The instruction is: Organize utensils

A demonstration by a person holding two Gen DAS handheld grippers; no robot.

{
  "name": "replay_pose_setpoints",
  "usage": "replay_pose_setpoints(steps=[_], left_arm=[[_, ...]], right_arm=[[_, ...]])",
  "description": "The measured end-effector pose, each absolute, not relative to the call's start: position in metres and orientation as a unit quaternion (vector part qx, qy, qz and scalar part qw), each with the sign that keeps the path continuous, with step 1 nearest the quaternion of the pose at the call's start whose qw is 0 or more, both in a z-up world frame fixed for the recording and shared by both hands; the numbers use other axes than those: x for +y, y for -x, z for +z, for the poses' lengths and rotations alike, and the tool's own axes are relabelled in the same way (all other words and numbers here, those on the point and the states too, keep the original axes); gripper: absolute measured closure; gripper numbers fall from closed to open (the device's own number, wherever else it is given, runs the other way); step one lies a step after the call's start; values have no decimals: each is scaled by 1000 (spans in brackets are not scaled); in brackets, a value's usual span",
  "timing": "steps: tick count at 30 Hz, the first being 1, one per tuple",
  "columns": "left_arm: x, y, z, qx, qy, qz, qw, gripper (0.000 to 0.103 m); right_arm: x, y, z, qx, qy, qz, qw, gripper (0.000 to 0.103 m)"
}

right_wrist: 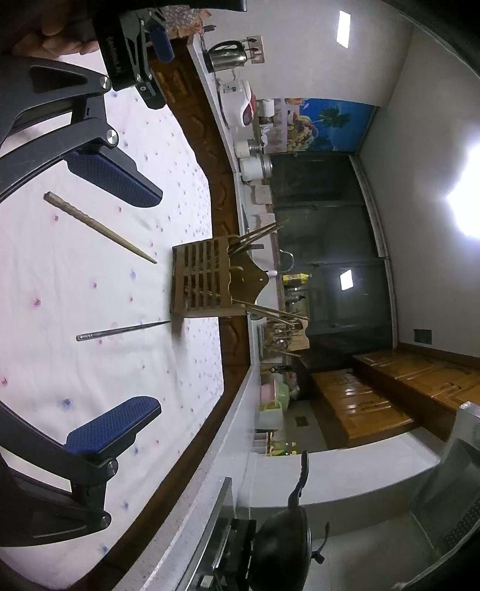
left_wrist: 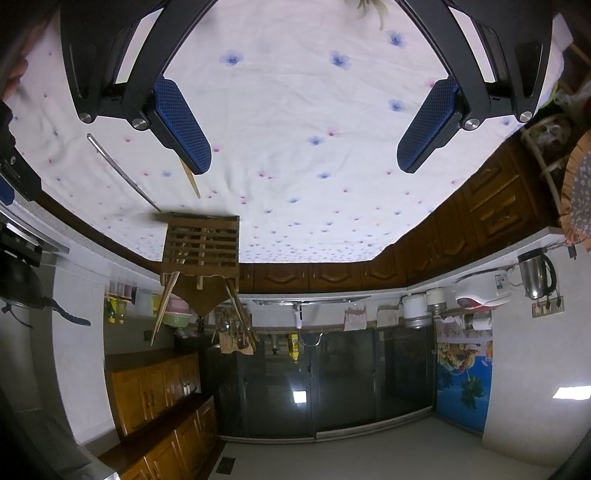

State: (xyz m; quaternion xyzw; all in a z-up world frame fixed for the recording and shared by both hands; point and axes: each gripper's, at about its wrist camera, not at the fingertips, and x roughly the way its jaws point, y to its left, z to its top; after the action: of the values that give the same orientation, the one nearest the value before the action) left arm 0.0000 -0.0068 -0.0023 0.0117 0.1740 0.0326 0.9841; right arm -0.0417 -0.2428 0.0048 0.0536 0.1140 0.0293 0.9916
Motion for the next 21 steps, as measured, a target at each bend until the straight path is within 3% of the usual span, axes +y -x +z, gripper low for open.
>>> replay_pose_setpoints(steps=[21], left_arm=[[-12,0,-1,172,-19,29,984,0]], right_arm=[[-239,40,5,113,-56,31,992,0]])
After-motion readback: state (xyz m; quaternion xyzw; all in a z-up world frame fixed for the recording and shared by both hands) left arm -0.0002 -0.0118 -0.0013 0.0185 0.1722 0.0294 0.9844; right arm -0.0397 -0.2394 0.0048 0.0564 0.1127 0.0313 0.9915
